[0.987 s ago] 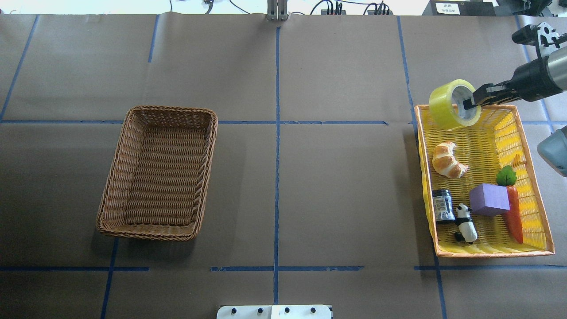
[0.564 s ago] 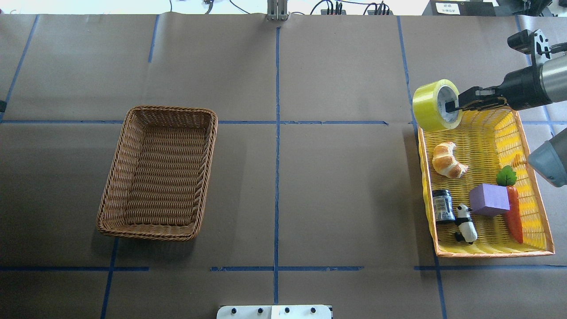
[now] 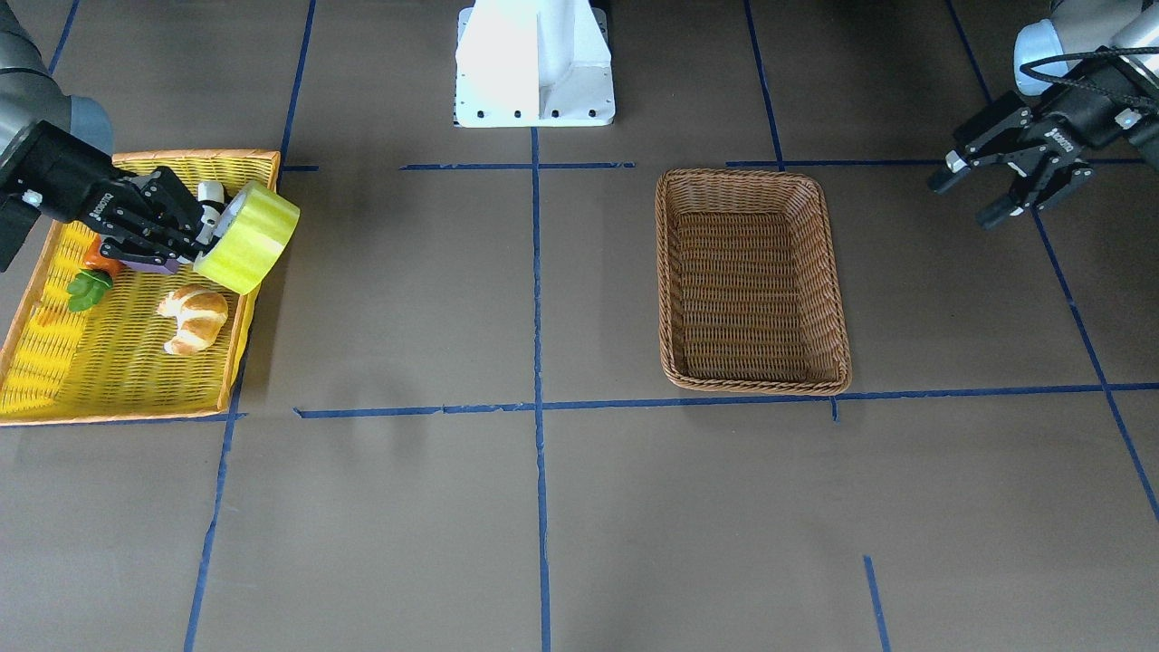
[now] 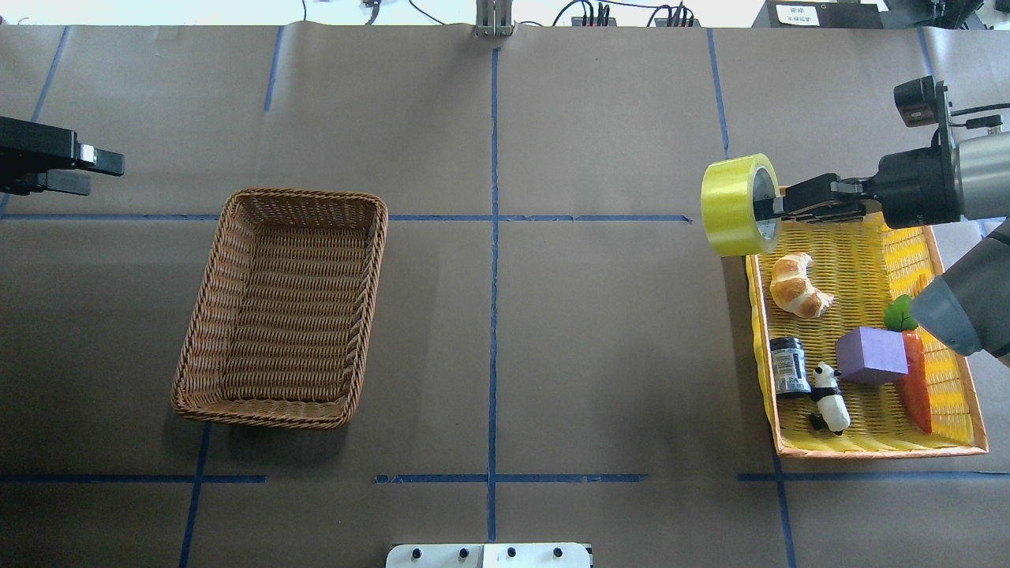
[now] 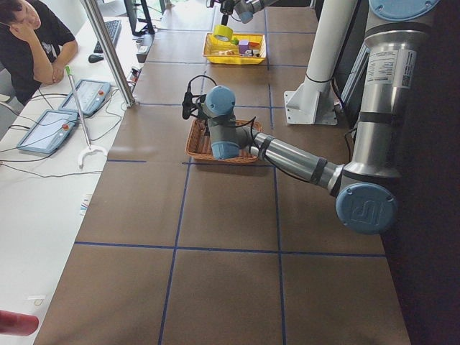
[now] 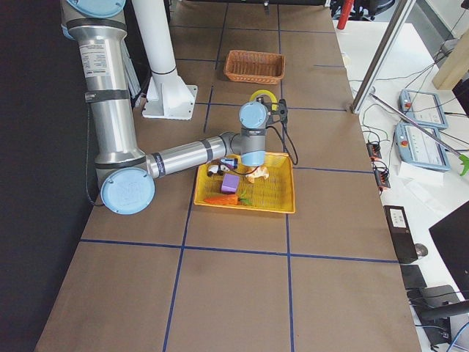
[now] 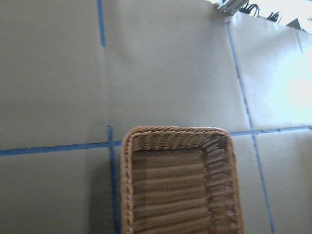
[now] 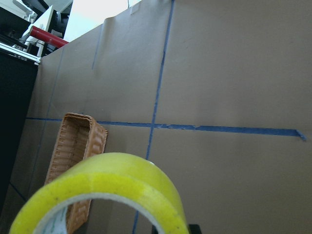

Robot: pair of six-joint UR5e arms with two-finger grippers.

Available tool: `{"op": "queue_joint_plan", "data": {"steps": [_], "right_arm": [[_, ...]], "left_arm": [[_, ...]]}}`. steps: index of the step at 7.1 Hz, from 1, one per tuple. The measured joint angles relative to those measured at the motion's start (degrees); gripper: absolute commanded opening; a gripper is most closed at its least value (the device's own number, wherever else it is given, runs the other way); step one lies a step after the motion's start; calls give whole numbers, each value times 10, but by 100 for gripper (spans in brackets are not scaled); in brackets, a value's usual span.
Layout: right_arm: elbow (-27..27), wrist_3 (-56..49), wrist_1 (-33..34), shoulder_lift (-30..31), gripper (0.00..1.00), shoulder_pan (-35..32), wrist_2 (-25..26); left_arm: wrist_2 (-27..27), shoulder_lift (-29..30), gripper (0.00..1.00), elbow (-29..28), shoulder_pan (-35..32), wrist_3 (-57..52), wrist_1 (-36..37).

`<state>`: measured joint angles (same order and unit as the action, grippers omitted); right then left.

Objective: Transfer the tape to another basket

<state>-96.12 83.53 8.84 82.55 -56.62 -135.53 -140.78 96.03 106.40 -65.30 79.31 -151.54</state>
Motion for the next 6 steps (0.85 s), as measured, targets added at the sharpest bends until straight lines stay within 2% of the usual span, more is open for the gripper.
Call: {"op": "queue_joint_plan", "data": {"steps": [3, 4, 6], "right_arm": [[-3, 109, -149, -2, 0, 58, 72], [-6, 122, -181, -3, 0, 77, 88], [-16, 128, -239, -4, 0, 133, 138]], "left_arm": [[128, 52, 100, 78, 124, 197, -36], [152, 82, 100, 92, 152, 247, -38], [168, 117, 100, 104, 187, 287, -63]]}}
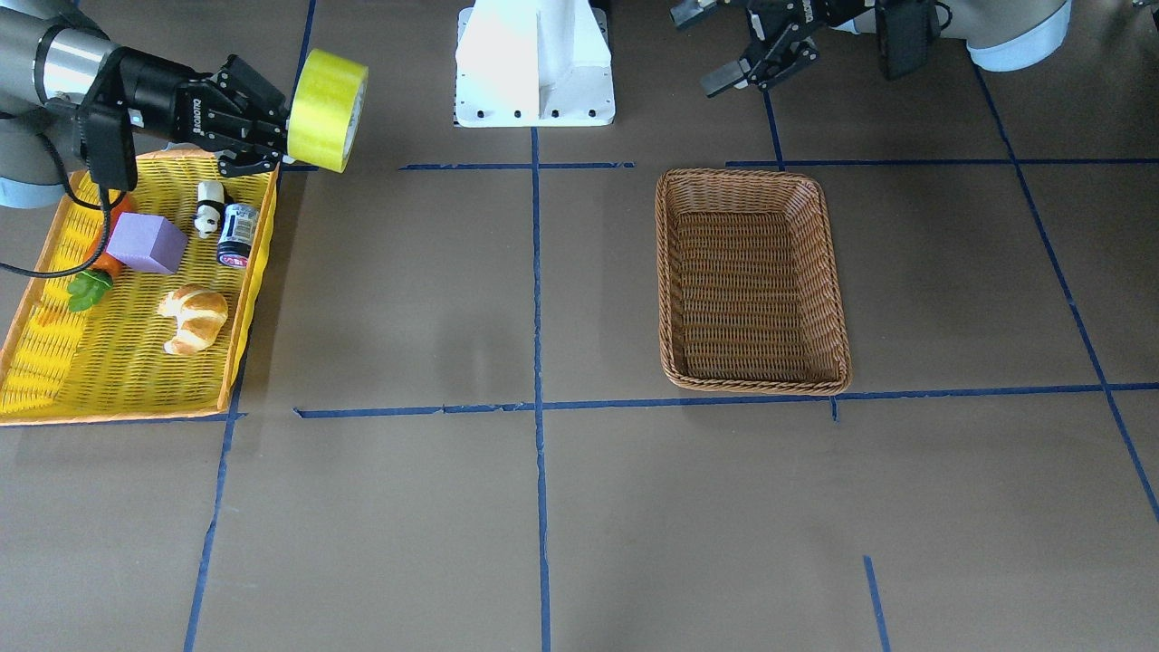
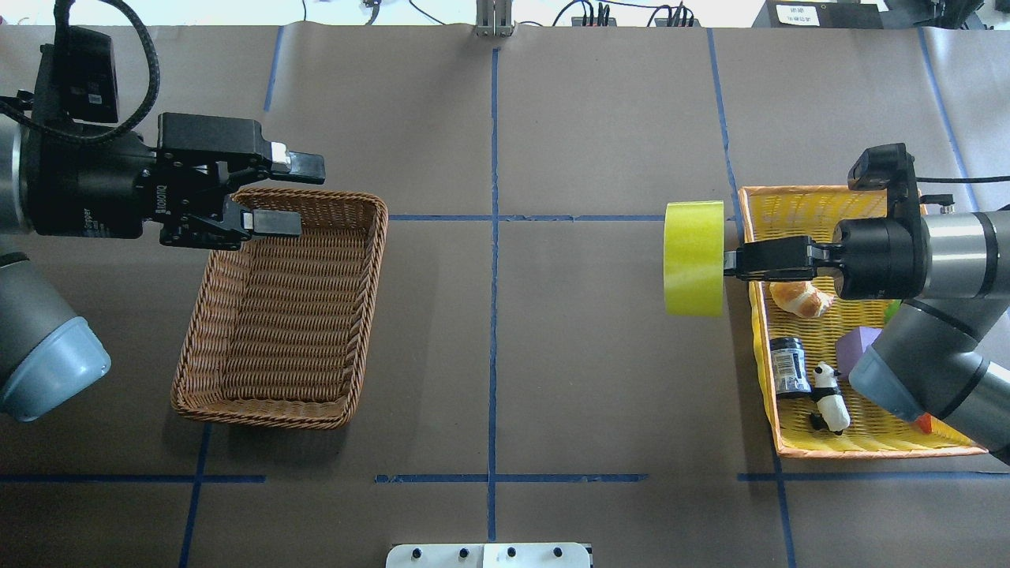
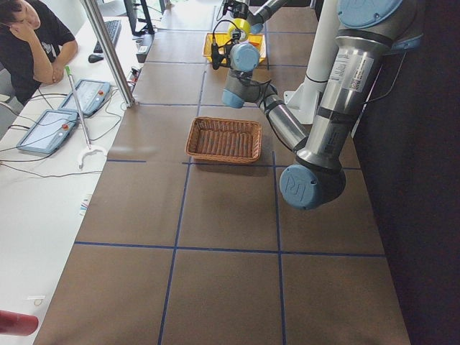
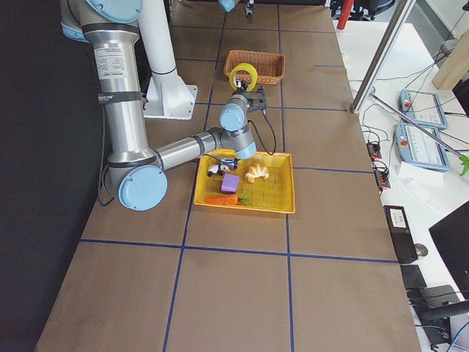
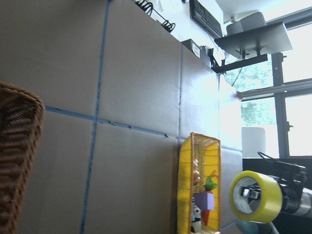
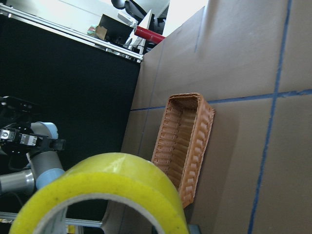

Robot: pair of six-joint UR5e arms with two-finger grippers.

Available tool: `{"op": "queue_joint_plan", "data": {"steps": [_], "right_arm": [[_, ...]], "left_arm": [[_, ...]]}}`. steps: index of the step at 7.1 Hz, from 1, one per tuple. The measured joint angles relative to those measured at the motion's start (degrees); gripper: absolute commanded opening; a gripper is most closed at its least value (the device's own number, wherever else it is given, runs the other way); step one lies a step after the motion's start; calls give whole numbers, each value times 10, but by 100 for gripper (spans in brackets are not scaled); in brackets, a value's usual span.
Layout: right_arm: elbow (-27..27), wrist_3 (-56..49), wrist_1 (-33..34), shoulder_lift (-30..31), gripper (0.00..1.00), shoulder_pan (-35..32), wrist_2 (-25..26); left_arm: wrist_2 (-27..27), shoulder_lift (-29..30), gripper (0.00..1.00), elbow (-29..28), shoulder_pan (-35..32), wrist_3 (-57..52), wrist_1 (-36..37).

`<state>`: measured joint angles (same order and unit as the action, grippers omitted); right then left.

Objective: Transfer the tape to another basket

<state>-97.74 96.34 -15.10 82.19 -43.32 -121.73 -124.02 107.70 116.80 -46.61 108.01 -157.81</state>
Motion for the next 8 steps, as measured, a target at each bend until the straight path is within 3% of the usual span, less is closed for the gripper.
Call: {"op": "queue_joint_plan", "data": {"steps": [4, 6, 8], "right_arm": [[-45, 28, -43, -13, 0, 111, 113], [-54, 39, -40, -30, 0, 124, 124], [-56, 42, -34, -46, 0, 135, 130]], "left_arm": [[125, 28, 100, 9, 111, 26, -98], [166, 50, 100, 6, 151, 58, -118], [172, 62, 100, -2, 167, 62, -119]]}}
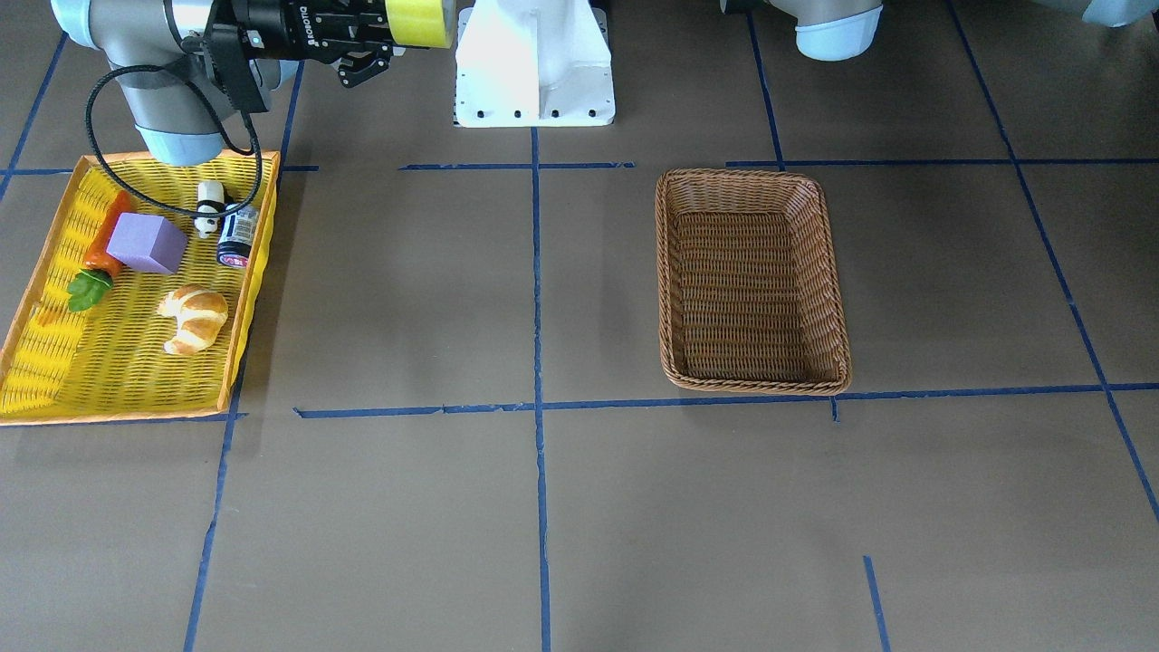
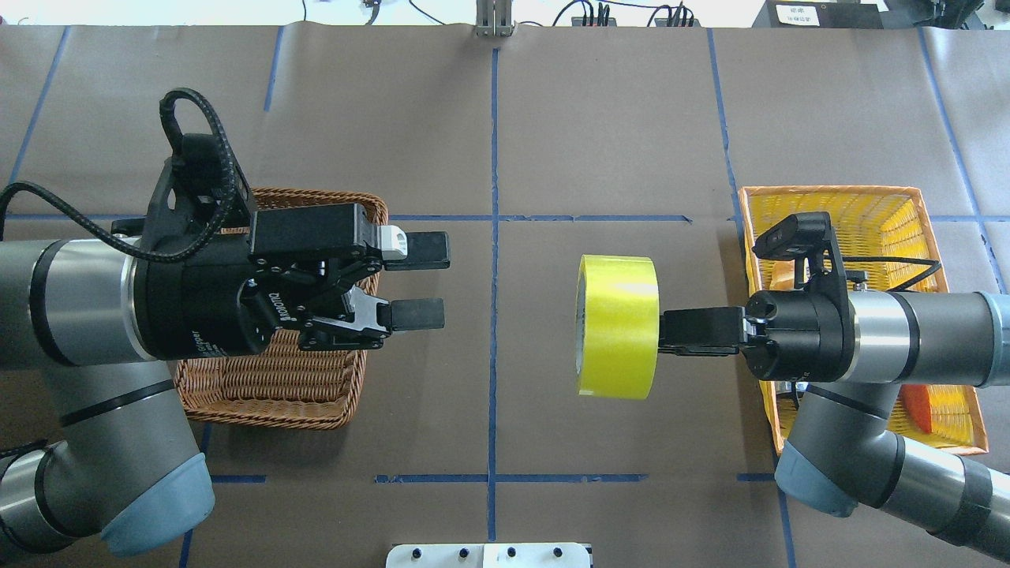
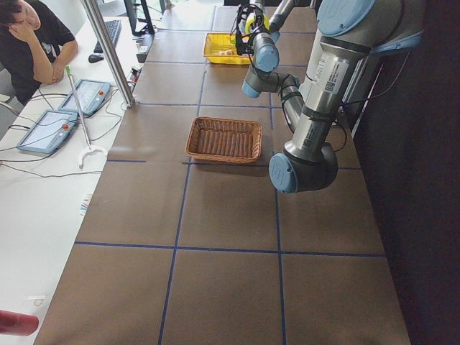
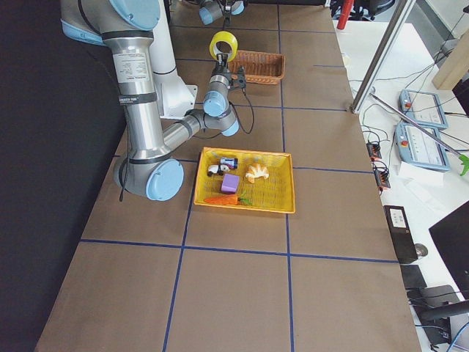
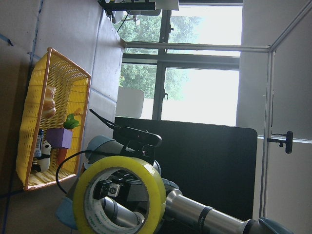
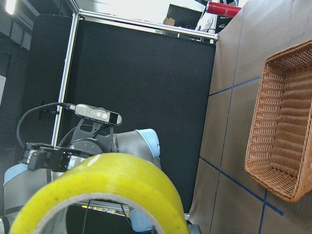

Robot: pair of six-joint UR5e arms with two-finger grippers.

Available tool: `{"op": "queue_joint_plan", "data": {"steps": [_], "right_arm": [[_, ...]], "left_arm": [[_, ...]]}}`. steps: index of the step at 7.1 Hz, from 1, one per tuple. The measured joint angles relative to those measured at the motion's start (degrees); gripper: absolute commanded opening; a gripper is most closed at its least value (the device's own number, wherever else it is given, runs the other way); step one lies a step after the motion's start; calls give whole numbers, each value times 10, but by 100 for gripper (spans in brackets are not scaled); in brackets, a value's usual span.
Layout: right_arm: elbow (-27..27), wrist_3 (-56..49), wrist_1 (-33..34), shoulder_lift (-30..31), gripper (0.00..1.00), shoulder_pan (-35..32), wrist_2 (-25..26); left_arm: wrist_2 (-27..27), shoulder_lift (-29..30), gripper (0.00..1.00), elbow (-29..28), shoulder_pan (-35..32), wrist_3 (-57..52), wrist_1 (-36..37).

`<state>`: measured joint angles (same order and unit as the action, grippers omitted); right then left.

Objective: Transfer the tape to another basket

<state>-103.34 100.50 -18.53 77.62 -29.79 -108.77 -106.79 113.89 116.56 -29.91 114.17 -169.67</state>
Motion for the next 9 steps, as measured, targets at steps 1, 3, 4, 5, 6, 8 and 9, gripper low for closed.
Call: {"op": "queue_joint_plan", "data": {"steps": [1, 3, 4, 5, 6, 8, 9], "right_arm": [[0, 0, 4, -4, 0, 5, 4], [1, 0, 11, -18, 0, 22, 18], [1, 0, 13, -24, 0, 33, 26], [1, -1, 17, -28, 0, 41, 31], [1, -1, 25, -34, 0, 46, 33], [1, -3, 43, -48, 0, 51, 35], [1, -4, 45, -50, 0, 53, 35]], "left_arm": [[1, 3, 100, -3, 5, 0, 2], [2, 13, 100, -7, 17, 0, 8], [3, 17, 100, -10, 20, 0, 9], [4, 20, 100, -13, 21, 0, 10], [5, 21, 100, -14, 21, 0, 10], [9, 25, 100, -15, 24, 1, 9], [17, 27, 100, -15, 30, 1, 8]]}}
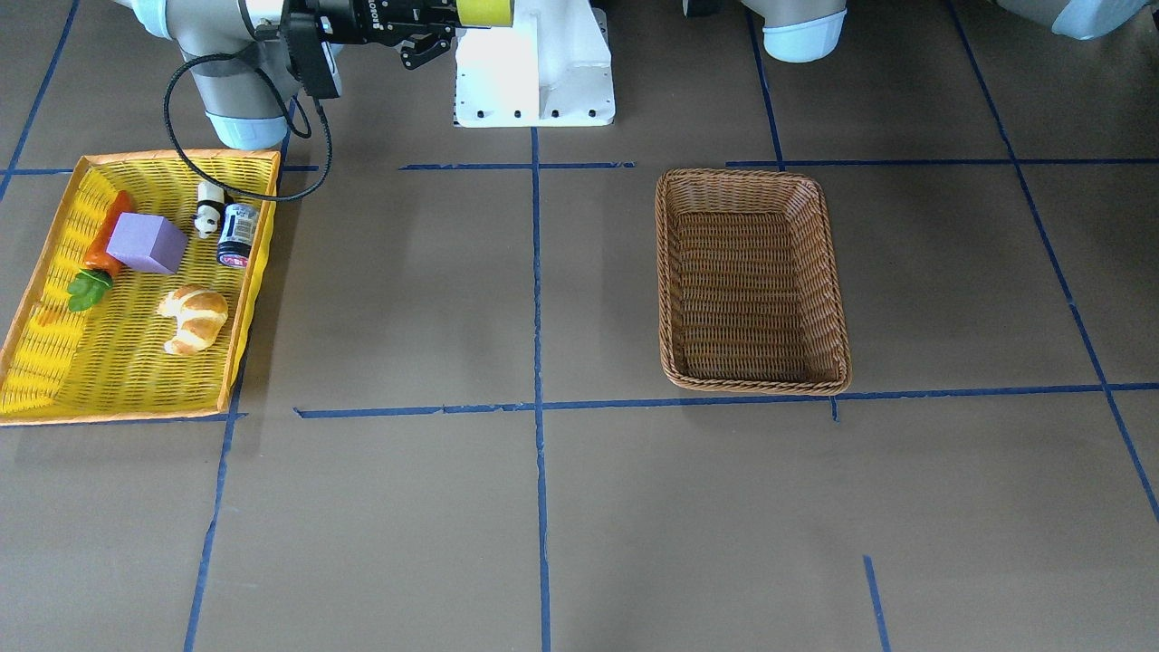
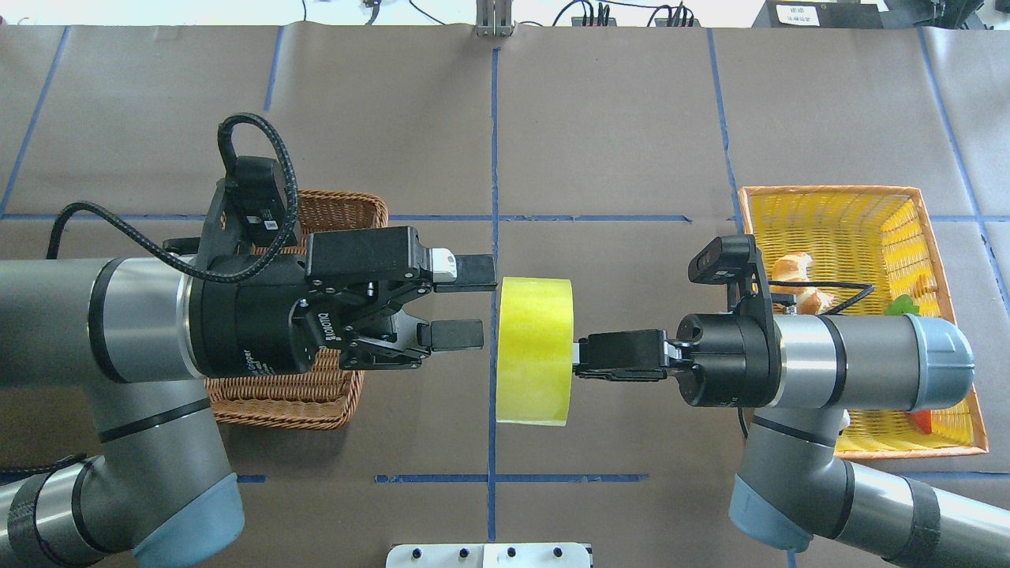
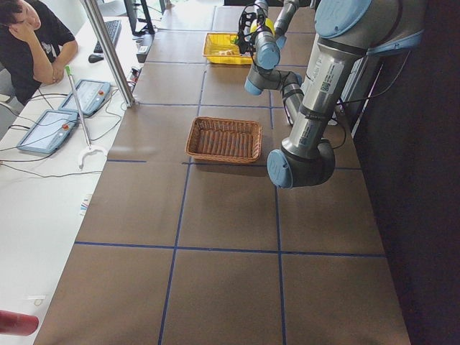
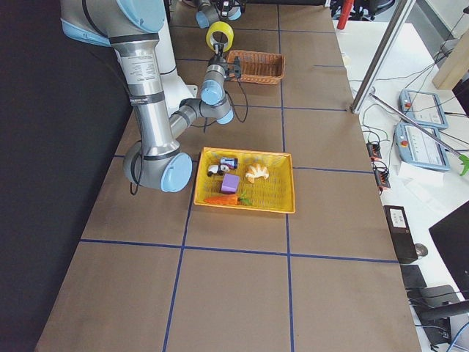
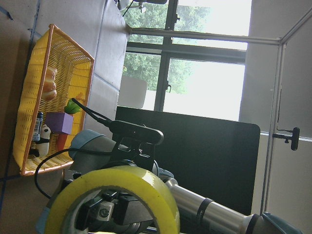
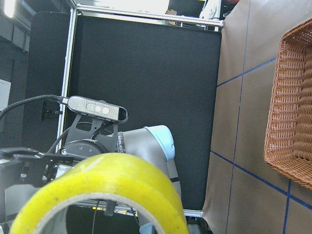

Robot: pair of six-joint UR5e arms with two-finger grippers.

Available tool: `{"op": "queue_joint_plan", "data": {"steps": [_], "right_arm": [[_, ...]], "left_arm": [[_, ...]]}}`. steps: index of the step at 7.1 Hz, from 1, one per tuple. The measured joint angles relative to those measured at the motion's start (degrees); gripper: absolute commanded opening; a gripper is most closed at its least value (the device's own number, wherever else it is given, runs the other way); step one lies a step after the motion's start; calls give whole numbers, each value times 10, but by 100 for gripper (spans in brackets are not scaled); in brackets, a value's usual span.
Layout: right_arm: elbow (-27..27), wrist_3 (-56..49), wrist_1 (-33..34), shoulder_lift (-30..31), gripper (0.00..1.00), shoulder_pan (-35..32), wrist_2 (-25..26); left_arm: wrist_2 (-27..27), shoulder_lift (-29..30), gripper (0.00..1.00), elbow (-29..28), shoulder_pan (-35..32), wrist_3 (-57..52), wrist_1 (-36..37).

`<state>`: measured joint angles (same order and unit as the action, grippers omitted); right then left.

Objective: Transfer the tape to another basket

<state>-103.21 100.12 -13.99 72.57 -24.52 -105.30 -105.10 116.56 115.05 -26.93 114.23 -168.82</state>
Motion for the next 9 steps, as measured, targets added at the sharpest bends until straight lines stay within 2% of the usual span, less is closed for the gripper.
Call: {"op": "queue_joint_plan", "data": {"steps": [3, 9], "right_arm": [[1, -1, 2, -5, 0, 4, 4], [0, -2, 9, -16, 0, 15, 17]], "left_arm": [[25, 3, 100, 0, 24, -1, -1], [33, 13, 100, 0, 37, 2, 0]]}}
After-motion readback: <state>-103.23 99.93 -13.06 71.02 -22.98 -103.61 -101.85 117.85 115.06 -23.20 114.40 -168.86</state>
